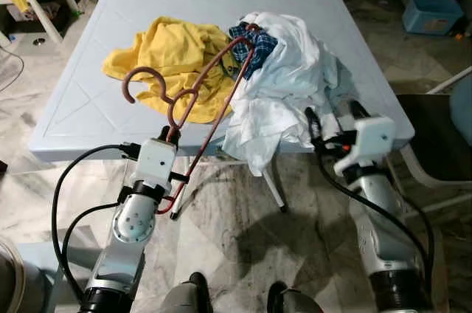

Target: Hang hanger

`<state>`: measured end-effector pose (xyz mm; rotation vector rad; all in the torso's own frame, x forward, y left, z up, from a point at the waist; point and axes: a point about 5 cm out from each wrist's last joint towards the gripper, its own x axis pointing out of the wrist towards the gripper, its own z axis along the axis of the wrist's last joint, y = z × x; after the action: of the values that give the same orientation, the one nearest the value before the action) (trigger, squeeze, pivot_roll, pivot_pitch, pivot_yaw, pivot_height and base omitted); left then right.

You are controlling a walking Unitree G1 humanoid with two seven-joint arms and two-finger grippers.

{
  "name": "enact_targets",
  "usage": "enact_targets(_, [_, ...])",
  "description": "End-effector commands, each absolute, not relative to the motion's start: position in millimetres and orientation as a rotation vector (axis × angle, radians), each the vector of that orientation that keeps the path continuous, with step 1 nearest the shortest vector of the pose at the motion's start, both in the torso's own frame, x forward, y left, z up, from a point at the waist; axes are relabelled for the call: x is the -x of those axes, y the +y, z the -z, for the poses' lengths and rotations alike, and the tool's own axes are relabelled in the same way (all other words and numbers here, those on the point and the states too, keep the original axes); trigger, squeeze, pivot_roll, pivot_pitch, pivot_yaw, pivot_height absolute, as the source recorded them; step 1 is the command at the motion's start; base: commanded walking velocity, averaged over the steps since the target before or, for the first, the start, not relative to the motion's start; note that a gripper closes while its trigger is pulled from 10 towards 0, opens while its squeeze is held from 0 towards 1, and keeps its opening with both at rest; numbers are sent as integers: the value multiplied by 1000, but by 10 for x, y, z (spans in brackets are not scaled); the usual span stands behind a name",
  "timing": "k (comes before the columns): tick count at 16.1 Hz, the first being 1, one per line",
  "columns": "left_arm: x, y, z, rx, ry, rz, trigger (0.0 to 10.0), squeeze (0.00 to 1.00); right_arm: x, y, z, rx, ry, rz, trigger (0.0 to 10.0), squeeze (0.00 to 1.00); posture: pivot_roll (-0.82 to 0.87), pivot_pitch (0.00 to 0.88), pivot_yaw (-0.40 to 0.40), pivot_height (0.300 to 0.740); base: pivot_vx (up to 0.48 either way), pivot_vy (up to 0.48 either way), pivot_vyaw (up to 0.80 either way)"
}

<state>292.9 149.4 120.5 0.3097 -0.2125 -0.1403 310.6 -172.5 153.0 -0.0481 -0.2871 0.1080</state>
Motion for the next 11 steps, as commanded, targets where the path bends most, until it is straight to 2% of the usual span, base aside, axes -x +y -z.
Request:
enact_targets(1, [-2924, 1541, -1148, -324, -187, 124, 10000, 0, -3064, -1784, -1552, 63, -298, -63, 10000, 0, -48, 127, 43, 740, 0, 0, 0])
enact_targets(4, [-2923, 1540, -1144, -336, -202, 108, 10000, 0, -2999, -1860, -1532, 47, -280, 6, 10000, 0, -54, 132, 43, 740, 0, 0, 0])
enact_targets(11, [-2920, 1507, -1129, -372, -215, 87, 10000, 0, -2957, -1854, -1475, 55, -242, 17, 10000, 0, -56, 144, 39, 740, 0, 0, 0])
